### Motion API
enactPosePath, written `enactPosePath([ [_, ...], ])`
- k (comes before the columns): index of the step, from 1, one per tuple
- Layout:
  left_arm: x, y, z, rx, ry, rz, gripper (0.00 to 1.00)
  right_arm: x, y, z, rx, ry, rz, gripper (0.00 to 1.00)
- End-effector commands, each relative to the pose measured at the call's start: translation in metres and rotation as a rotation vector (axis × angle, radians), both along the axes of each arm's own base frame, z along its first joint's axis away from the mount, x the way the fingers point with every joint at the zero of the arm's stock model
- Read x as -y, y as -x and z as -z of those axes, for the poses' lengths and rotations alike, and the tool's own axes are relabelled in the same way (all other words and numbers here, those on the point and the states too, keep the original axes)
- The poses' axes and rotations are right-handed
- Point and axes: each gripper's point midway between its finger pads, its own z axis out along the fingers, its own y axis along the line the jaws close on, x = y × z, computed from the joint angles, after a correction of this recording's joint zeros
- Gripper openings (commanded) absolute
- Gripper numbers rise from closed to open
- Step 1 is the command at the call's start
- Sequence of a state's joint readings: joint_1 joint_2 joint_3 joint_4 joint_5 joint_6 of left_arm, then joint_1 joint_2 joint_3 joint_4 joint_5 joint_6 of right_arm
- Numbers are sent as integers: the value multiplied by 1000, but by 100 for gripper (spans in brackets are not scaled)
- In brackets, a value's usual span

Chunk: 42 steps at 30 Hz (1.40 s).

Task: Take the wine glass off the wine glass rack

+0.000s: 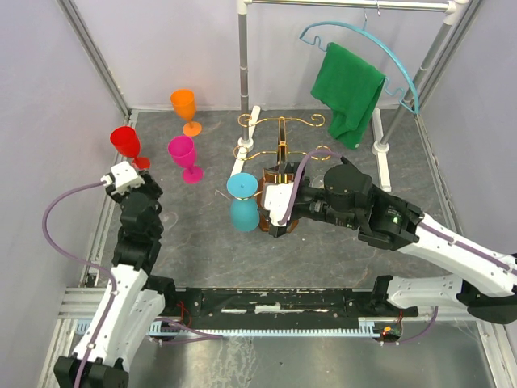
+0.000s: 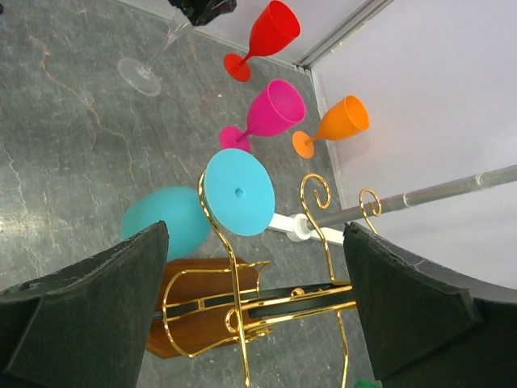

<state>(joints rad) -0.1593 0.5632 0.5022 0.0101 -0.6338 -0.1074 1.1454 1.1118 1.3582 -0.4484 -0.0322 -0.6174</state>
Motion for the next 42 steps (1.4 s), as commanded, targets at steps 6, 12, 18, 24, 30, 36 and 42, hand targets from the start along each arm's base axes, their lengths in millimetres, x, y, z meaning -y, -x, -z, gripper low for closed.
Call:
enactPosePath([
  [6, -31, -22, -28, 160, 3, -253, 51, 8, -4, -16, 41, -73, 30, 97],
  [12, -47, -27, 0, 147, -86, -386, 57, 9, 6, -16, -7, -116, -2, 96],
  [18, -51, -47, 7, 143, -129, -421, 52, 24, 9, -16, -8, -120, 21, 96],
  [24, -50, -73, 6, 154, -147, -431, 52, 33, 7, -2, -20, -101, 51, 96],
  [30, -48, -95, 13, 156, -183, -435, 52, 37, 6, 3, -19, -102, 68, 96],
  [36, -49, -101, 31, 151, -194, -462, 52, 40, 1, 6, -7, -91, 97, 96],
  [42, -50, -99, 45, 165, -158, -489, 54, 37, 0, 10, -13, -88, 100, 96],
])
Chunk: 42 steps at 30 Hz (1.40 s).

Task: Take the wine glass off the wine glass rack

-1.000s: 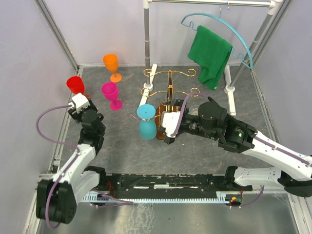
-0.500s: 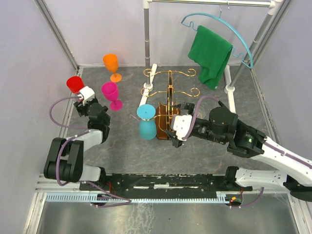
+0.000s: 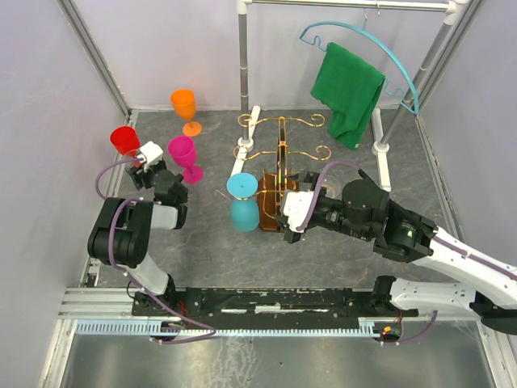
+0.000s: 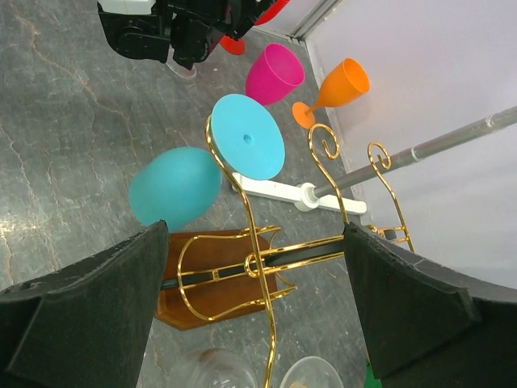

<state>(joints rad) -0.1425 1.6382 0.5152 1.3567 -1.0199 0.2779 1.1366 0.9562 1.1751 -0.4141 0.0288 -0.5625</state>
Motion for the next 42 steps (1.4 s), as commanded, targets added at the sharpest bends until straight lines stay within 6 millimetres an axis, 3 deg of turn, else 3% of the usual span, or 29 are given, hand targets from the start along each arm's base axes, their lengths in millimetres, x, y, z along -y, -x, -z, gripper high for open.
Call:
enactPosePath([
  [1, -4, 6, -21, 157, 41, -58, 55, 2, -3, -17, 24, -62, 22, 96],
  [20, 20, 7, 5, 121, 67, -31, 62, 5, -4, -15, 24, -66, 33, 93],
  [27, 24, 13, 13, 108, 78, -22, 81, 7, 0, -17, 22, -83, 20, 93],
  [42, 42, 15, 5, 95, 88, 5, 92, 9, 0, -16, 23, -73, 26, 93],
])
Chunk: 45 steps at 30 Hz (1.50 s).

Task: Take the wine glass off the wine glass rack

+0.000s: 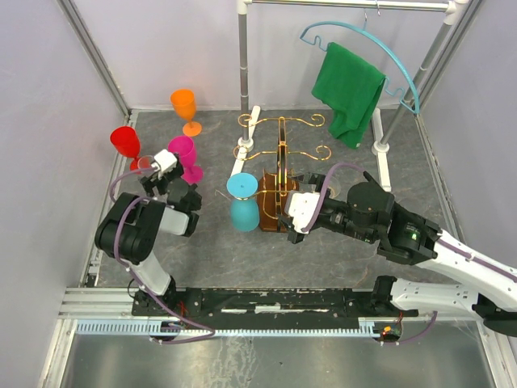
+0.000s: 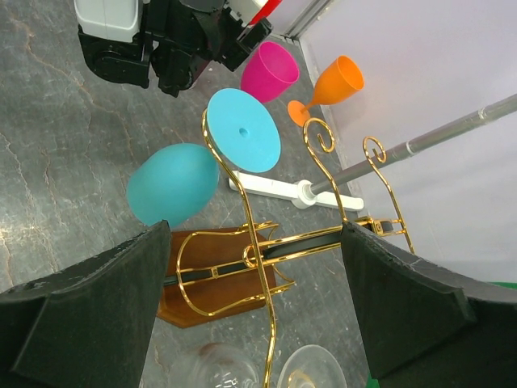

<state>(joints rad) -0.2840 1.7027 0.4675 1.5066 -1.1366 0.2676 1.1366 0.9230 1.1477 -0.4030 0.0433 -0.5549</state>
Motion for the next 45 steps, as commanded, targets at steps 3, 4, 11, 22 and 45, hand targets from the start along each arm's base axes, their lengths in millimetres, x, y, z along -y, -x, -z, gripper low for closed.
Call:
enactPosePath([
  [3, 10, 4, -13, 38, 80, 0, 93, 5, -3, -18, 20, -52, 28, 94],
  [4, 12, 4, -13, 32, 95, 8, 94, 5, -3, -17, 16, -51, 32, 94],
  [11, 30, 10, -16, -38, 269, 106, 98, 4, -7, -25, -13, -66, 64, 93],
  [22, 44, 46, -20, -180, 390, 162, 99, -1, -13, -40, -288, -164, 209, 80],
  [45, 75, 85, -111, -174, 531, 473, 100, -59, -44, 4, -1144, -266, 345, 50],
])
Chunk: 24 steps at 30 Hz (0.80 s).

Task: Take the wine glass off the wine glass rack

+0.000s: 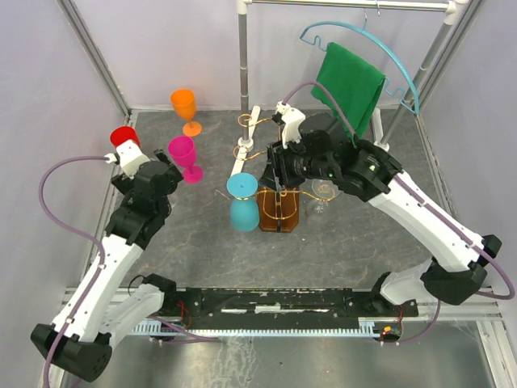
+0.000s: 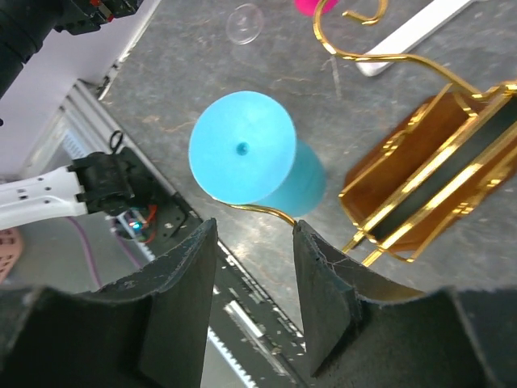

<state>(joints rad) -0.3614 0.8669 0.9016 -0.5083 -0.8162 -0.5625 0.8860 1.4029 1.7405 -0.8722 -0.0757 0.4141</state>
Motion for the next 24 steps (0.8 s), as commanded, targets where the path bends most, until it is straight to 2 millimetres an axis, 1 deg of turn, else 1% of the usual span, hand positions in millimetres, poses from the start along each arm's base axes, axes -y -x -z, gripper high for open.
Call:
enactPosePath([
  [1, 30, 2, -19, 32, 114, 162, 100, -31, 9, -1, -127, -130, -79, 50],
  [4, 44, 2, -23, 39, 168, 225, 100, -36, 4, 13, -166, -104, -66, 51],
  [6, 53, 1, -25, 43, 203, 263, 100, -35, -3, 23, -188, -72, -26, 51],
  [8, 57, 0, -28, 47, 217, 277, 100, -31, -9, 30, -192, -44, 6, 51],
  [12, 63, -1, -34, 67, 240, 309, 99, -29, -13, 35, -198, -35, 27, 52],
  [15, 67, -1, -33, 69, 254, 323, 99, -28, -16, 38, -203, -35, 30, 52],
  [21, 70, 2, -32, 72, 271, 341, 98, -40, -17, 46, -244, -71, -2, 52],
  [24, 69, 3, -33, 78, 267, 339, 98, -45, -17, 48, -267, -94, -23, 48],
])
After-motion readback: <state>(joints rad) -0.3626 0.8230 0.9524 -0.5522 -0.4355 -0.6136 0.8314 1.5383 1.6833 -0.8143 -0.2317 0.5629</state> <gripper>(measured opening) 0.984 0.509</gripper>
